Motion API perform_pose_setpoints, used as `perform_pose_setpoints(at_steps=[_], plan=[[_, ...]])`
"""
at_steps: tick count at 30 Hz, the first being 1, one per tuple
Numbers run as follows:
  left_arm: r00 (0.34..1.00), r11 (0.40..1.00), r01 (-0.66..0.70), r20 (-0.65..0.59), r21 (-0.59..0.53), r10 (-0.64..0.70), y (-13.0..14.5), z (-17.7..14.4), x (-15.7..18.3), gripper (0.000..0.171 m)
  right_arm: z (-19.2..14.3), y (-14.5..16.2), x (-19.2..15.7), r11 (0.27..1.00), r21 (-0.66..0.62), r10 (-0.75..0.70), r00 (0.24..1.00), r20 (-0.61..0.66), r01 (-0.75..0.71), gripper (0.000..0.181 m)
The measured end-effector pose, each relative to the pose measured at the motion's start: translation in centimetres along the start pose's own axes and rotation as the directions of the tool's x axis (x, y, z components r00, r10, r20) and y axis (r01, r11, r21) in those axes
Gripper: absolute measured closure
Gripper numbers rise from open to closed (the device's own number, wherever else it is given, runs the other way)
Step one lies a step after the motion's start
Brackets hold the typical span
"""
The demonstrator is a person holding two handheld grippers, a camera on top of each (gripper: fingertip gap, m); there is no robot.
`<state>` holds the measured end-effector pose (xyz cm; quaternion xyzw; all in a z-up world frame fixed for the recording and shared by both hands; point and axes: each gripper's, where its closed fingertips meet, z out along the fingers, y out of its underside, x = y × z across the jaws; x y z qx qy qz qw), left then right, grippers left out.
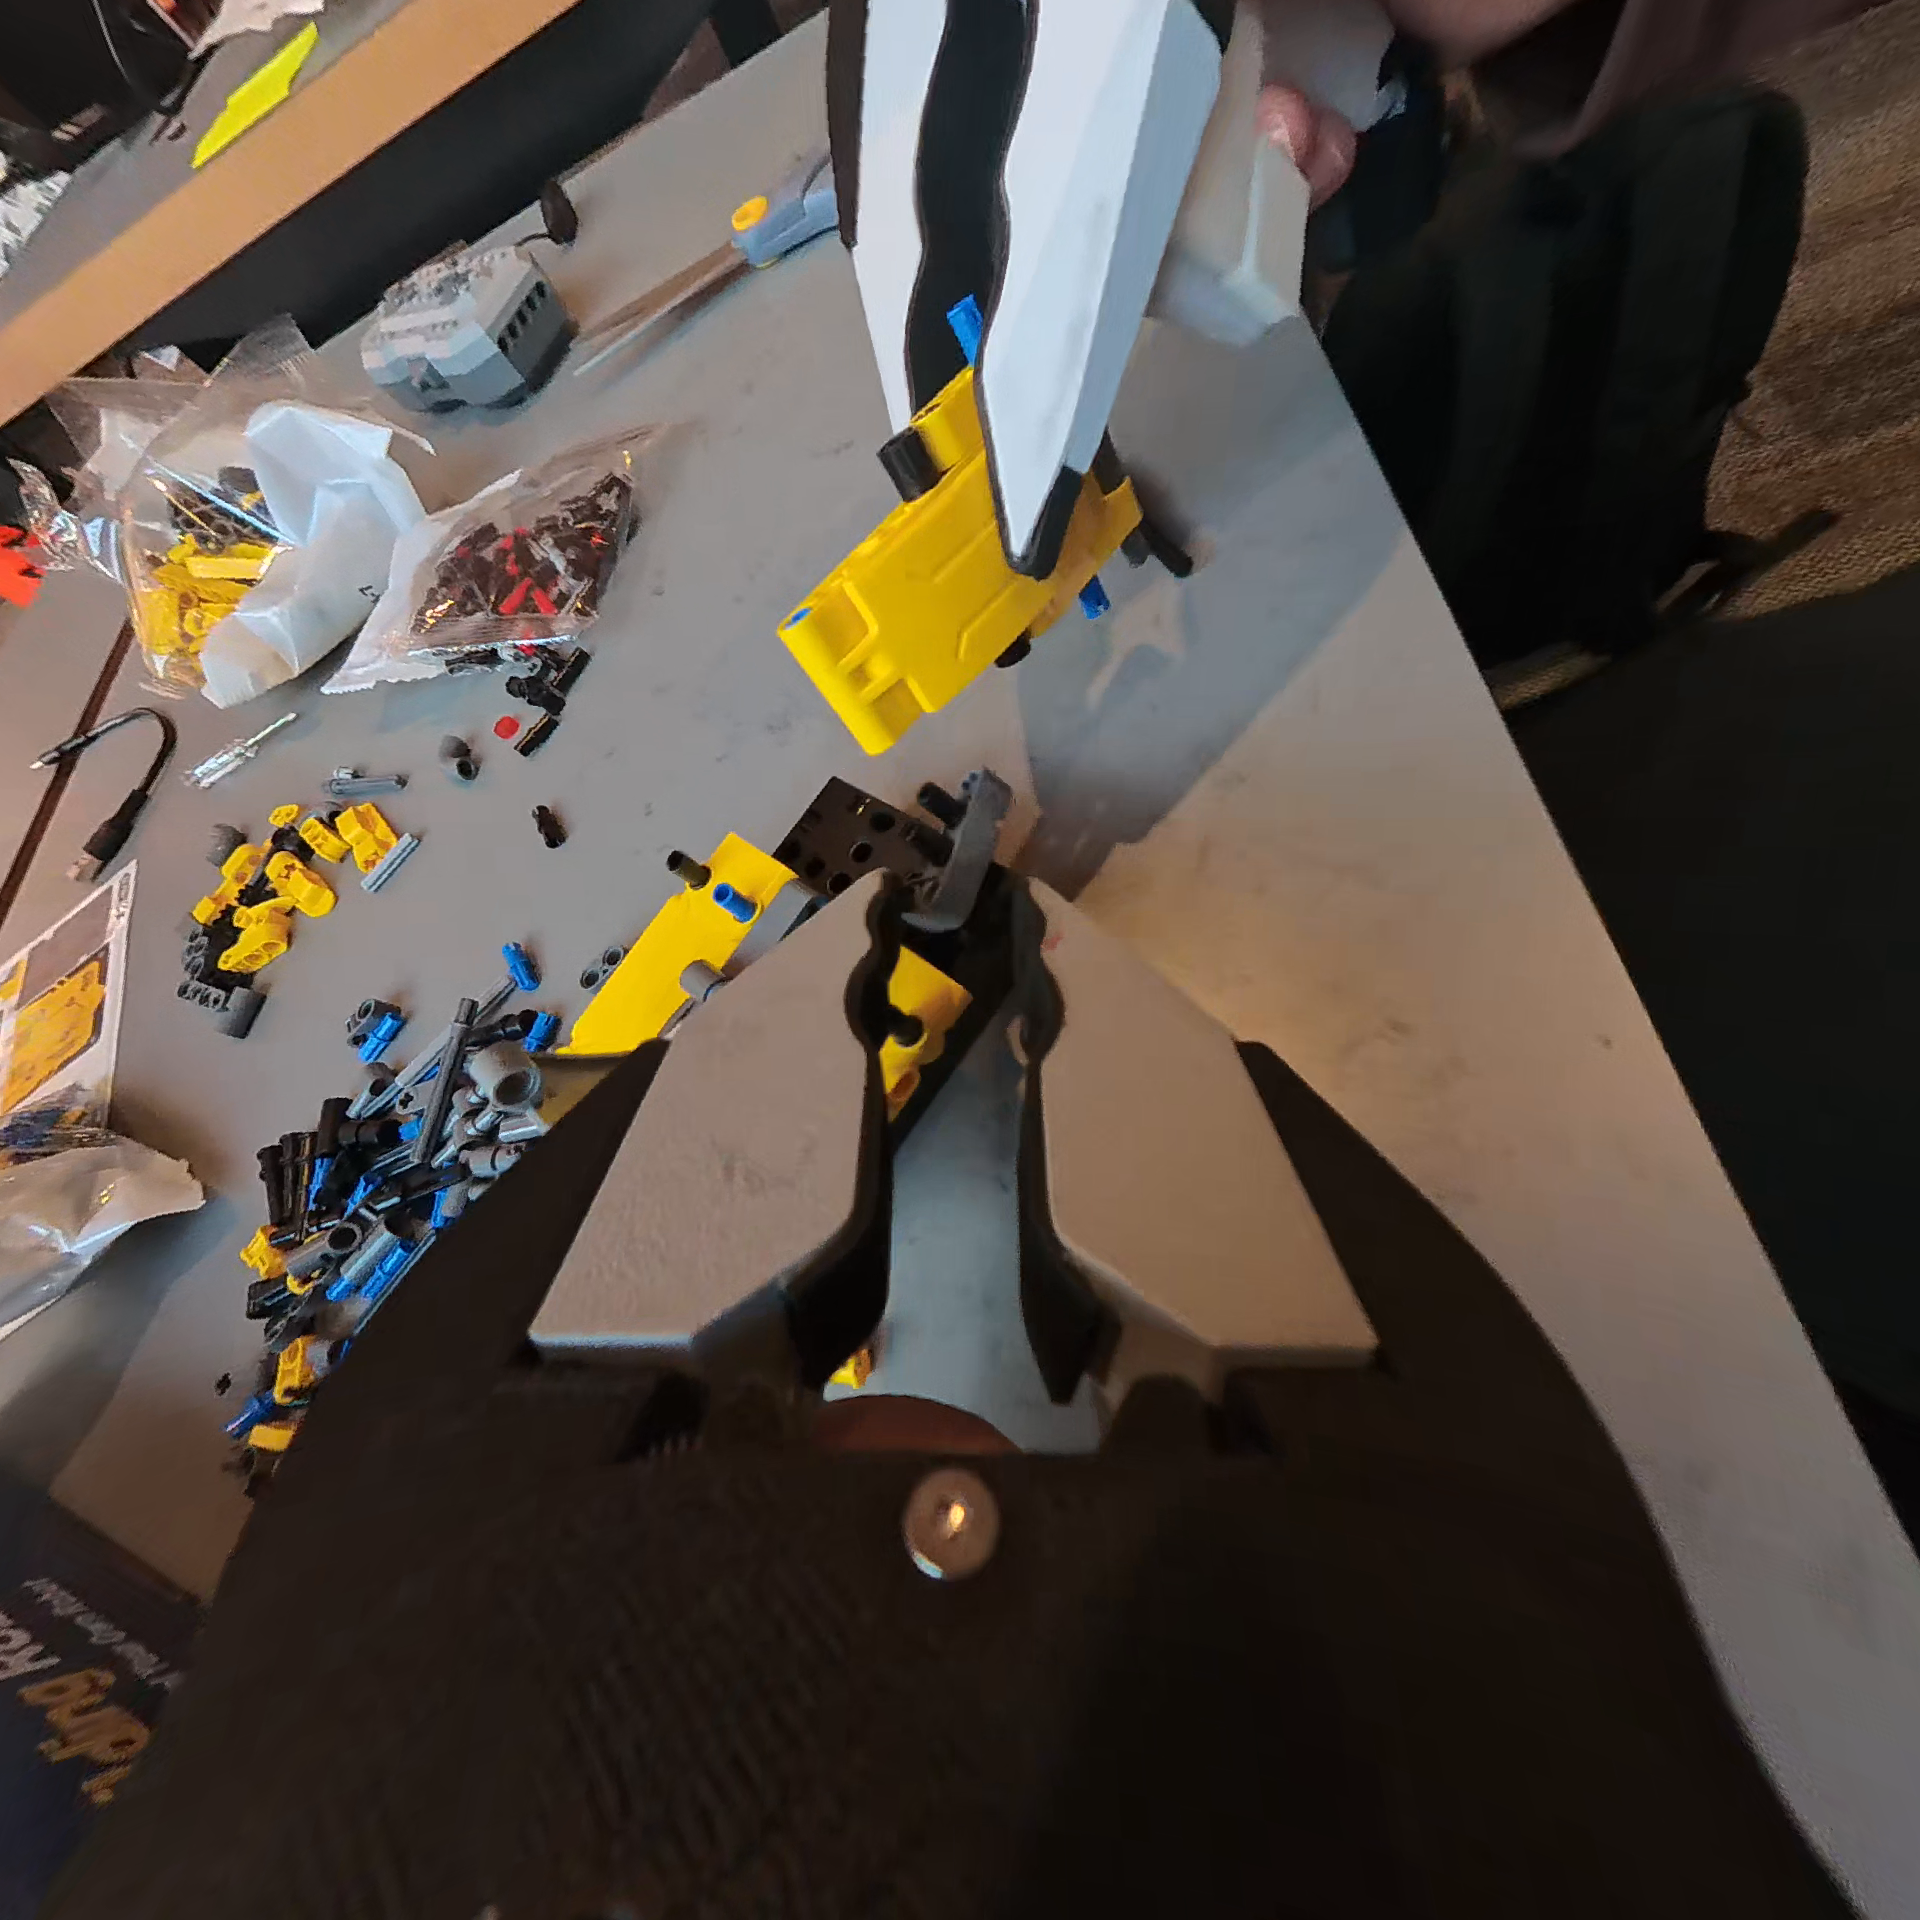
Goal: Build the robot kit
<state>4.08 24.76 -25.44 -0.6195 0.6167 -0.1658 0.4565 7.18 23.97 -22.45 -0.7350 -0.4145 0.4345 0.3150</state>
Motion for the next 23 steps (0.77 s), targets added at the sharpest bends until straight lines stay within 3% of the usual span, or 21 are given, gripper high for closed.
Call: perform_pose_setpoints(at_steps=[2, 8, 11, 18, 21, 23], plan=[[1.0, 1.0, 0.016, -0.01, 0.013, -0.016, -0.2, 0.0, -0.1, 0.162, -0.1, 0.2, 0.0, 1.0, 0.001, 0.008, 1.0, 0.006, -0.008, 0.166], [0.999, 0.999, 0.044, -0.004, 0.018, -0.044, 0.0, -0.1, -0.7, 0.164, 0.3, 0.1, 0.0, 1.0, 0.004, 0.029, 0.999, 0.041, -0.029, 0.166], [1.0, 0.997, -0.021, 0.024, 0.075, 0.02, -0.6, -0.7, -0.6, 0.165, 0.4, -0.5, -0.1, 0.989, 0.016, 0.147, 0.982, 0.117, -0.15, 0.166], [0.978, 0.965, -0.202, -0.024, 0.164, 0.209, -0.9, -1.6, 1.0, 0.165, 1.1, 0.1, -1.0, 0.874, -0.145, 0.487, 0.824, 0.289, -0.465, 0.166], [0.969, 0.956, -0.216, -0.076, 0.199, 0.235, -0.9, -2.3, 2.0, 0.166, 1.1, -0.2, -2.3, 0.804, -0.216, 0.592, 0.712, 0.377, -0.554, 0.166], [0.97, 0.961, -0.195, -0.103, 0.198, 0.218, -0.8, -2.7, 2.3, 0.166, 1.2, 0.0, -3.0, 0.781, -0.252, 0.622, 0.676, 0.396, -0.571, 0.166]])
